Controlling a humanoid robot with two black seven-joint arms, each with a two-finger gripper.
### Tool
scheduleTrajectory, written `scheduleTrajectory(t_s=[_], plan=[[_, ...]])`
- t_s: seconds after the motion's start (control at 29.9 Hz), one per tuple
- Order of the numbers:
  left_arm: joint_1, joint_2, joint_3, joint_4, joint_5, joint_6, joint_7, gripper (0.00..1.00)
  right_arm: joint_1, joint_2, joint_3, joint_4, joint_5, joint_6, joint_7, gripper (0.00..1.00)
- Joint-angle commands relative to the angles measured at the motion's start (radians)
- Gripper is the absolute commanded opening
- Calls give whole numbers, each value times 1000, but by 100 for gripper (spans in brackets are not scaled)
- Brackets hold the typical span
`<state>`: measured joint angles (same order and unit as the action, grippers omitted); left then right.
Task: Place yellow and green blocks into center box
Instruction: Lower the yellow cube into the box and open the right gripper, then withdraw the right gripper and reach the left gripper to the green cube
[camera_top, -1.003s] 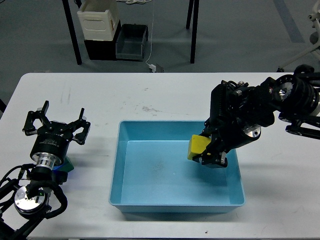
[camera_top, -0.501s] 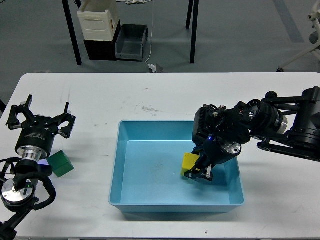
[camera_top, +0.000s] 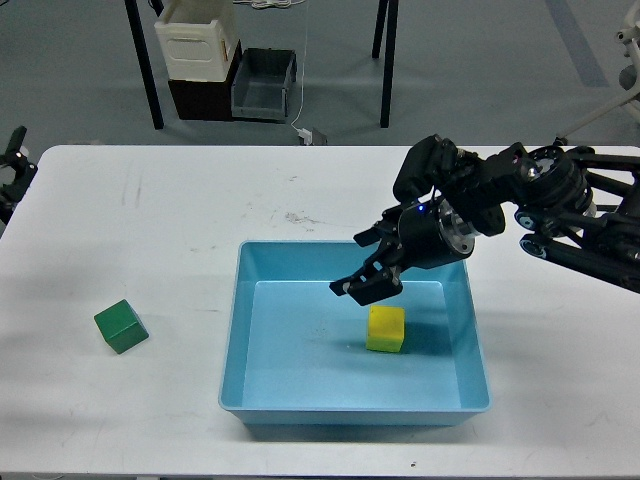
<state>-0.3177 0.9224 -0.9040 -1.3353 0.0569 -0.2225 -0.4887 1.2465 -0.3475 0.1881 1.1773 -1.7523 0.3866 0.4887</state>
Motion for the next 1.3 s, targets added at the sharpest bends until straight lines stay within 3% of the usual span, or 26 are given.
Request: scheduleTrajectory(t_s=[0.0, 0.23, 0.37, 0.57, 0.77, 0.94, 1.07, 1.27], plan=[[-82, 44, -1, 31, 340, -9, 0, 100, -102, 34, 258, 2, 120, -38, 0, 97], [-204, 44, -15, 68, 826, -6, 0, 100, -295, 142, 563, 21, 188, -165, 0, 98], [-282, 39, 0, 59, 961, -18, 0, 100, -425, 159, 692, 41, 238, -256, -80, 99], [-308, 41, 62, -31, 1299, -70, 0, 100, -639, 188, 987, 71, 393, -272, -110, 100], [-371, 36, 204, -137, 1652, -159, 0, 100, -823, 245, 1240, 105, 539, -275, -111, 100], [-504, 58, 434, -217, 1770, -266, 0, 100, -1024, 245, 1291, 179, 545, -276, -102, 100], [-622, 47, 585, -223, 1775, -266, 0, 100, -1166, 243, 1364, 228, 632, -264, -101, 100], [-626, 45, 668, -173, 1946, -266, 0, 100, -1246, 222, 1406, 237, 775, -264, -99, 100]])
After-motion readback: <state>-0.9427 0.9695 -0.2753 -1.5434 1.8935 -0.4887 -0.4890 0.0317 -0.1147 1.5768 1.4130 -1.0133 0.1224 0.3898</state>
